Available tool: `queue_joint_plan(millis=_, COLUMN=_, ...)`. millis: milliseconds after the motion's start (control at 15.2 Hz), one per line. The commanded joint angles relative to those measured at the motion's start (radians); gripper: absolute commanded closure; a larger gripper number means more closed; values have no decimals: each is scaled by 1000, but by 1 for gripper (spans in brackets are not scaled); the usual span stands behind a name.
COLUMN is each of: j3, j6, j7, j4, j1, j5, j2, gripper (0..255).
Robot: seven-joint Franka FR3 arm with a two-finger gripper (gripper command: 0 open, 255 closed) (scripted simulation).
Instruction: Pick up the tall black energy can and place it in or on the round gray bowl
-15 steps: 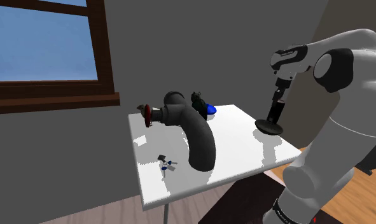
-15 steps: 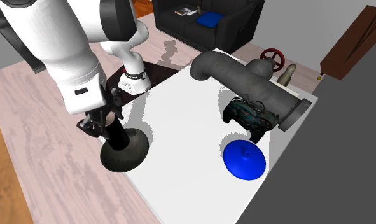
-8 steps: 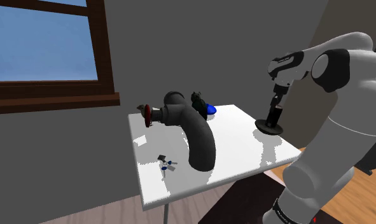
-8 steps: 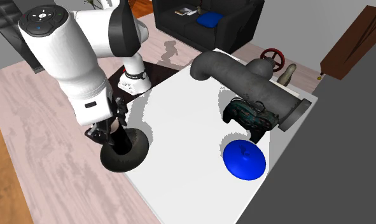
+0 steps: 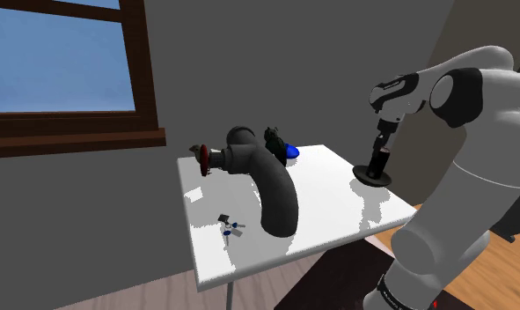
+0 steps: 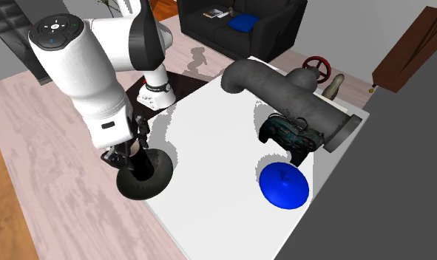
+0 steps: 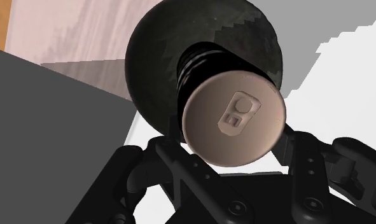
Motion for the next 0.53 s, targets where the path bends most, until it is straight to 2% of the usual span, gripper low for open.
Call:
queue_joint_plan(millis=0, j3=0, j6=0, j7=0, j4=0, j1=0, j5=0, j2=0, gripper=255)
queue_joint_plan(millis=66, j3=0, j6=0, j7=0, j4=0, j1=0, j5=0, j2=0, gripper=0)
queue_joint_plan(millis=396, j3=0, j6=0, j7=0, j4=0, j1=0, j5=0, j2=0, gripper=0)
queue_joint_plan(millis=462, j3=1, j6=-32, j7=4, j4=25, j1=1, j5=-5, j2=-9, gripper=0)
